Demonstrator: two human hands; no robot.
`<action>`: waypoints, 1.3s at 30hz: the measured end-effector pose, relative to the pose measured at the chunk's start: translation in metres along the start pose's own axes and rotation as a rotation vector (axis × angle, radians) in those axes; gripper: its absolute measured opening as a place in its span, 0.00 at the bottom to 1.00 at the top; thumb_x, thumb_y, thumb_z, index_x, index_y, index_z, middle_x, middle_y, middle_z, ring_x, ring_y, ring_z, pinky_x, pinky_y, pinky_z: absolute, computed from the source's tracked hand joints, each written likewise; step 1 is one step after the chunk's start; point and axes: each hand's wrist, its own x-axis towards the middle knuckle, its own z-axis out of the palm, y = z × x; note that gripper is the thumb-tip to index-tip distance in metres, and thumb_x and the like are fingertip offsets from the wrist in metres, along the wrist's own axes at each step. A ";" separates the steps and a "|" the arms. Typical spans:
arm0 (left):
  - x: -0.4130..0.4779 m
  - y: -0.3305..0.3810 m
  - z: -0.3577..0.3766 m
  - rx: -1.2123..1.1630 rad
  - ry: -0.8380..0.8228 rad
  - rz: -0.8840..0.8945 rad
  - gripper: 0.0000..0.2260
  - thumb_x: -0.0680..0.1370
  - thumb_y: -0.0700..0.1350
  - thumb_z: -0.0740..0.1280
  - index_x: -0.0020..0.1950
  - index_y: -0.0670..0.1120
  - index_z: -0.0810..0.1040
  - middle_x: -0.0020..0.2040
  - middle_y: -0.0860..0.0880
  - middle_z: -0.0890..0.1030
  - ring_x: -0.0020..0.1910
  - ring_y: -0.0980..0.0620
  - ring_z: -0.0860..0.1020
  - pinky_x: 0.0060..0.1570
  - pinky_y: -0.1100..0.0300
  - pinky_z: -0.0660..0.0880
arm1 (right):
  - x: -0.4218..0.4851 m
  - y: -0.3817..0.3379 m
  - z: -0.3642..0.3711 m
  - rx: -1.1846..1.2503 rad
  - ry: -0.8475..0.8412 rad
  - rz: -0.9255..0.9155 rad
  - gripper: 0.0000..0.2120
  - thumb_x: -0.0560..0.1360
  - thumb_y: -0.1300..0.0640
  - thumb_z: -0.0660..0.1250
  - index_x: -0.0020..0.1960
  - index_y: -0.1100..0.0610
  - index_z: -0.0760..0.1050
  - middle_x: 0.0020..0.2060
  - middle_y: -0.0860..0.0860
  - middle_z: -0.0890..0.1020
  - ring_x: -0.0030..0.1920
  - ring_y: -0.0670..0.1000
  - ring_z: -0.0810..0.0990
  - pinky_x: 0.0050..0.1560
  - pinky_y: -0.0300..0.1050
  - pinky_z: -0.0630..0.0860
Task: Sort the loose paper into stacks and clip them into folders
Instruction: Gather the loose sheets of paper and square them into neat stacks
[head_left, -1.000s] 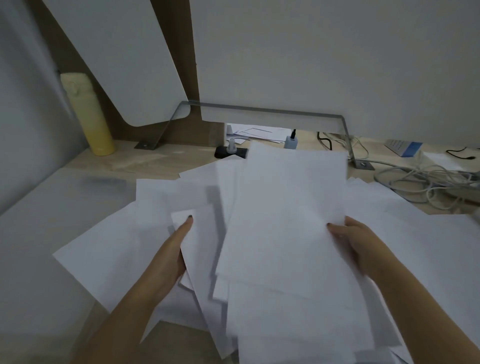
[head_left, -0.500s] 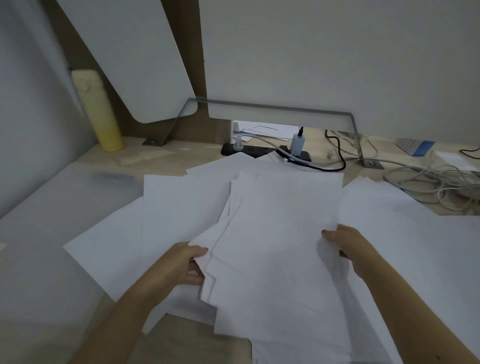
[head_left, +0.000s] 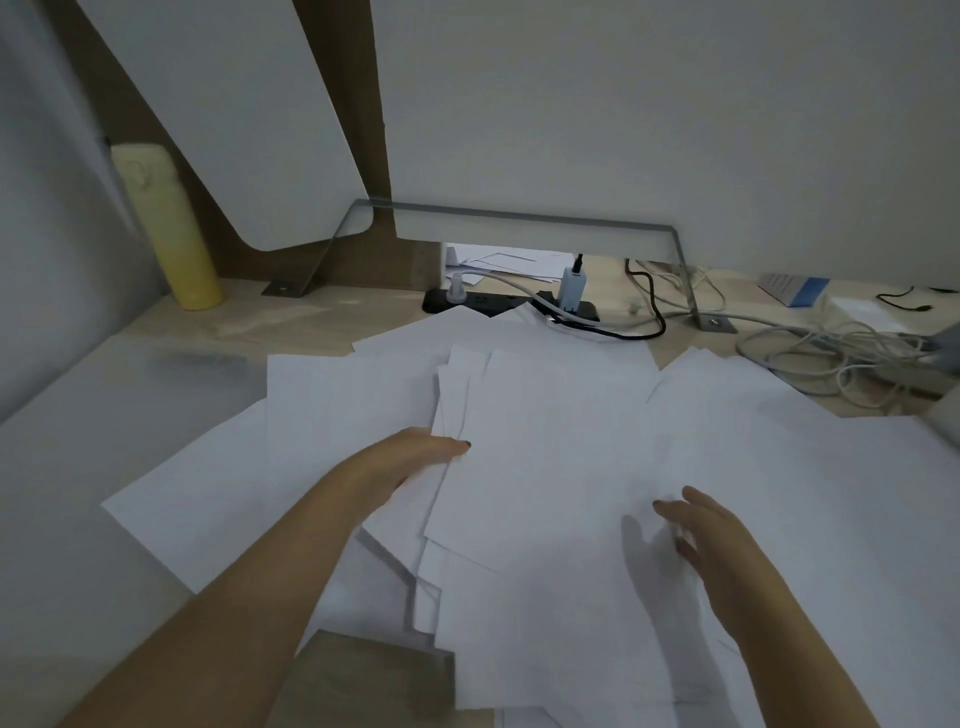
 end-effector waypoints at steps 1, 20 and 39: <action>0.003 0.001 0.008 -0.008 -0.031 -0.014 0.18 0.77 0.44 0.65 0.66 0.39 0.73 0.60 0.45 0.79 0.57 0.47 0.77 0.62 0.57 0.71 | -0.001 0.001 -0.002 0.022 0.009 -0.002 0.29 0.75 0.62 0.65 0.73 0.58 0.60 0.73 0.56 0.63 0.72 0.57 0.62 0.72 0.55 0.60; -0.063 0.011 0.007 -0.214 0.191 0.537 0.16 0.74 0.40 0.69 0.57 0.56 0.75 0.51 0.56 0.84 0.49 0.56 0.83 0.49 0.60 0.79 | -0.025 -0.056 -0.005 -0.018 -0.408 -0.202 0.16 0.72 0.51 0.67 0.57 0.58 0.78 0.50 0.53 0.85 0.50 0.53 0.84 0.50 0.46 0.79; -0.103 0.082 0.001 -0.337 0.162 0.777 0.17 0.60 0.43 0.77 0.46 0.53 0.79 0.40 0.57 0.85 0.40 0.57 0.84 0.38 0.64 0.80 | -0.062 -0.133 0.017 0.149 -0.547 -0.630 0.26 0.47 0.45 0.81 0.44 0.47 0.84 0.44 0.47 0.86 0.44 0.47 0.85 0.39 0.37 0.80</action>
